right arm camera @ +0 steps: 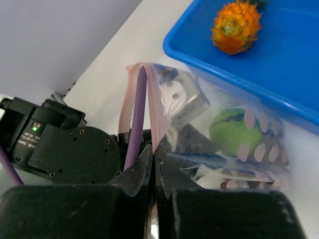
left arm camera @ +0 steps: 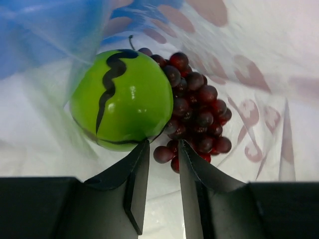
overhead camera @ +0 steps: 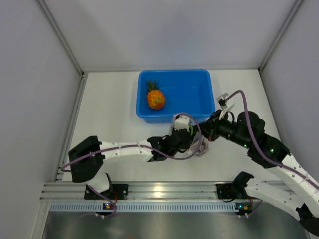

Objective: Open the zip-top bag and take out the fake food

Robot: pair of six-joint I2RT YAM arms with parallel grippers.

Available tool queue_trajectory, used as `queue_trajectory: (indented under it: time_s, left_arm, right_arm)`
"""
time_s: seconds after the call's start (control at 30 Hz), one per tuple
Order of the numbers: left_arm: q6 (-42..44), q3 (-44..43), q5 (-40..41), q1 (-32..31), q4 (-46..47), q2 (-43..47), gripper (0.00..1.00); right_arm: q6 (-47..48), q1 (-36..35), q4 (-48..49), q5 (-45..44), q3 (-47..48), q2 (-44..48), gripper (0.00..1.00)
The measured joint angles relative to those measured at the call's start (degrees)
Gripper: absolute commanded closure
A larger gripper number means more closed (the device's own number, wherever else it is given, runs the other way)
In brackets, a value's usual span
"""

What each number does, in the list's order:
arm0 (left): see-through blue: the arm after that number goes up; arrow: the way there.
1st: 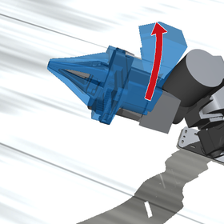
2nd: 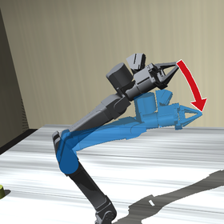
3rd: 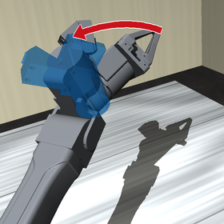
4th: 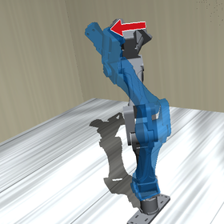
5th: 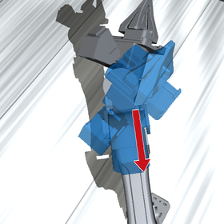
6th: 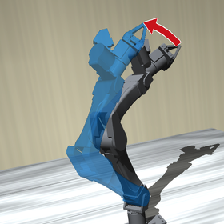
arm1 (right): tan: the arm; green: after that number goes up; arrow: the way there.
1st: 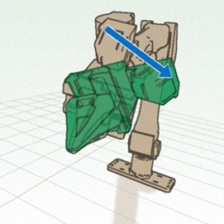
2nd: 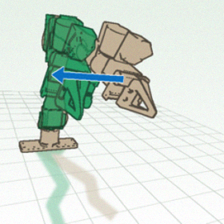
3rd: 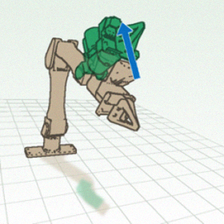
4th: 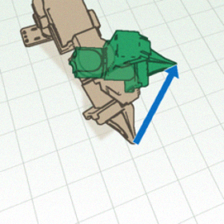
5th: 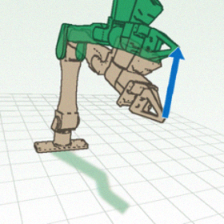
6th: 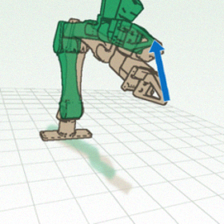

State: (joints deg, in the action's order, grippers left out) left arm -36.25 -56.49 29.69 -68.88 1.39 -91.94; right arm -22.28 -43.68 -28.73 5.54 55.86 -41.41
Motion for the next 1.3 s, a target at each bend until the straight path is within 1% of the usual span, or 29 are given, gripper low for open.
queue_trajectory:
  time_s: [0.1, 0.13, 0.2, 0.27, 0.37, 0.5, 0.67, 0.8, 0.93, 1.3]
  left_arm:
    - [-1.8, -2.9, 1.1, 0.0, -5.9, 1.1, 0.50]
    - [-2.3, -3.8, 1.3, 0.0, -7.7, 1.5, 0.41]
    - [-3.1, -5.2, 1.4, 0.0, -11.4, 2.9, 0.31]
    - [-3.3, -5.9, 1.2, 0.0, -14.3, 4.3, 0.27]
    - [-3.3, -7.6, 0.7, 0.0, -18.6, 5.8, 0.26]
    - [-3.0, -8.6, 0.8, 0.2, -21.6, 5.7, 0.26]
    - [-2.5, -9.6, 1.1, 1.2, -22.8, 1.5, 0.26]
    - [-1.9, -10.4, 0.1, 2.2, -22.9, -2.6, 0.26]
    - [-1.6, -11.6, -2.2, 2.6, -23.0, -4.4, 0.24]
    - [-2.0, -15.1, -11.3, 3.5, -24.7, -10.1, 0.21]
  right_arm:
    - [-3.5, 0.0, 0.2, 2.4, 0.0, 0.6, 1.00]
    - [-4.7, 0.0, 0.4, 3.1, 0.0, 0.9, 1.00]
    - [-6.8, 0.0, 0.8, 3.8, 0.0, 1.5, 1.00]
    - [-9.3, 0.0, 1.7, 4.6, -0.2, 2.1, 1.00]
    - [-13.2, 0.0, 4.6, 6.3, -2.2, 3.2, 1.00]
    - [-17.2, 0.1, 7.4, 8.2, -6.1, 4.2, 1.00]
    - [-20.0, 0.1, 7.6, 7.6, -10.3, 5.7, 1.00]
    - [-20.0, 0.1, 4.1, 2.6, -10.5, 7.0, 1.00]
    - [-18.8, 0.1, 0.5, -2.7, -10.4, 7.6, 1.00]
    - [-14.4, 0.1, -4.8, -11.1, -7.7, 5.3, 1.00]
